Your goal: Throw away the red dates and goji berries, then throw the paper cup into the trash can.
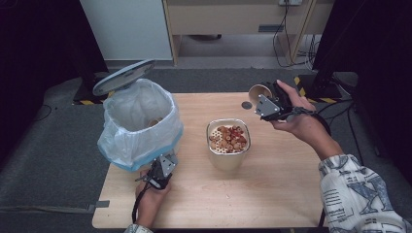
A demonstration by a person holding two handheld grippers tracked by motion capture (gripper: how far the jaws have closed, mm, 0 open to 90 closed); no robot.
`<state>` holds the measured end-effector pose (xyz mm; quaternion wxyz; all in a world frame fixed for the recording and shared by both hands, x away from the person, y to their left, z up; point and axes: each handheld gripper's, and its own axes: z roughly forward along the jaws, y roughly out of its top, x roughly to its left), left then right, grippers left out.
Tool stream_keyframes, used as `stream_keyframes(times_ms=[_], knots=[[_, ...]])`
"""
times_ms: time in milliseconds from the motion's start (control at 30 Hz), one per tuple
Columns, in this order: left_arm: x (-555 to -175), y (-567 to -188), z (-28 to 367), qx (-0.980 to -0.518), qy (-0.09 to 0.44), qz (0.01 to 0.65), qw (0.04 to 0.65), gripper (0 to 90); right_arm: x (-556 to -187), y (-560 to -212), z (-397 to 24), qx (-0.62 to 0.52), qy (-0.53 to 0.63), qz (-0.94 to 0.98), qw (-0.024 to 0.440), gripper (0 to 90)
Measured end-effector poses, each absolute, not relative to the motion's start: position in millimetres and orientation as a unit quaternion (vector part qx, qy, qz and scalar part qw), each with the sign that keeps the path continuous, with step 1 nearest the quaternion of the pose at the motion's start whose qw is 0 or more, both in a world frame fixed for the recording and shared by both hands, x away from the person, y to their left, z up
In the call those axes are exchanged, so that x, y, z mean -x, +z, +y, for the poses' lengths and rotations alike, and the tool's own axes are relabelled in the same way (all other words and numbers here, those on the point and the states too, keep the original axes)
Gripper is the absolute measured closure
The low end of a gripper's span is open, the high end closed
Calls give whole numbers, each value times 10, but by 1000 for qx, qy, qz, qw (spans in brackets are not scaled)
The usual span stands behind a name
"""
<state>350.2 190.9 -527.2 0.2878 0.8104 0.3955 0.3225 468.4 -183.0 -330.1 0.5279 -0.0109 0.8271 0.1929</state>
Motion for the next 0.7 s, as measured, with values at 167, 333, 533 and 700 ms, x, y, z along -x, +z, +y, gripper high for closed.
stream_keyframes(times_ms=[167,333,533,700], knots=[[-3503,-5273,1909,-810,322,396,288,895,-4698,-3313,-1935,-11,209,827,521,312],[-3503,-5273,1910,-810,322,396,288,895,-4704,-3313,-2026,-26,221,828,514,312],[-3503,-5273,1909,-810,323,395,288,895,-4706,-3315,-2177,-54,241,828,503,312],[-3503,-5272,1910,-810,322,396,289,896,-4721,-3348,-2336,-86,261,829,487,312]])
